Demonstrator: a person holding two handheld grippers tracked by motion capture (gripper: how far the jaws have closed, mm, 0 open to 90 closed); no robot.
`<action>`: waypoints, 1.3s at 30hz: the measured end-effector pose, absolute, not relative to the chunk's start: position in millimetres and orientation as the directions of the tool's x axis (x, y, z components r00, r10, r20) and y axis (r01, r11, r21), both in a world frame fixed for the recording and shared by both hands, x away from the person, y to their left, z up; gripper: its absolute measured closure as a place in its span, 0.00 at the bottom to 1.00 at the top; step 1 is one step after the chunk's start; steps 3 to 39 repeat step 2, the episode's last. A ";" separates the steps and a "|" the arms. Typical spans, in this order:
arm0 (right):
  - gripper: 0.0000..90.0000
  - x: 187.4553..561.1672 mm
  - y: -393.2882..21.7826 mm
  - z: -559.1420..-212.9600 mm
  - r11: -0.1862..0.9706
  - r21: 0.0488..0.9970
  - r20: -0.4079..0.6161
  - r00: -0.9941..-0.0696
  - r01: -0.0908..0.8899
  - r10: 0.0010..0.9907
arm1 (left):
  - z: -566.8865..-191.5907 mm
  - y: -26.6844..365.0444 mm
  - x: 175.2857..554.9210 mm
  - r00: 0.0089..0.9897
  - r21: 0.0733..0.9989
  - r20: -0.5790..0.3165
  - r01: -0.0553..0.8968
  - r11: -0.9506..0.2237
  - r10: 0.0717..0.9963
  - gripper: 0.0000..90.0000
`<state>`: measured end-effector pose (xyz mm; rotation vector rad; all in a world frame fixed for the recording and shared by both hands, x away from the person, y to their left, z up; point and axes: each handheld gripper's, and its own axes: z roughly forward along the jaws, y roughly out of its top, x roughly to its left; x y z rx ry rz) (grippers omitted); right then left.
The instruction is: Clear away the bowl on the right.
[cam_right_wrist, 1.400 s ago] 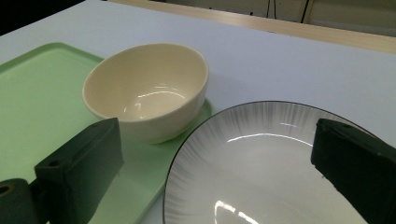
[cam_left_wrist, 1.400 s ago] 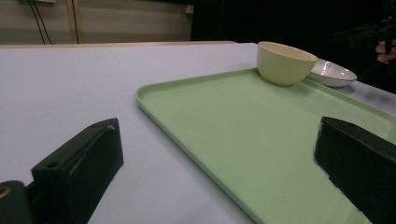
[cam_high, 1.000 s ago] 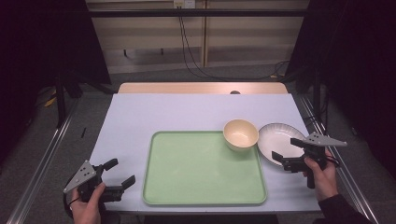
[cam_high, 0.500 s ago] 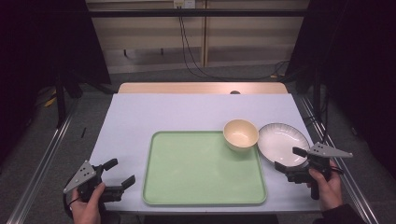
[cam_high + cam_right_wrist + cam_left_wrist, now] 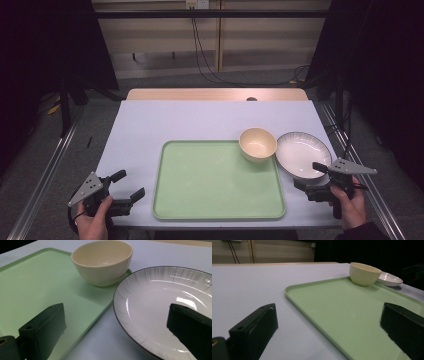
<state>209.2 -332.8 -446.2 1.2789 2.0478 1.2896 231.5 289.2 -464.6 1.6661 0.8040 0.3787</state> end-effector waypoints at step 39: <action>0.01 209.5 -332.2 -446.3 0.161 0.863 0.124 -0.508 0.479 0.852 | -464.6 290.0 231.5 0.710 0.950 -0.170 0.303 -0.079 0.684 0.02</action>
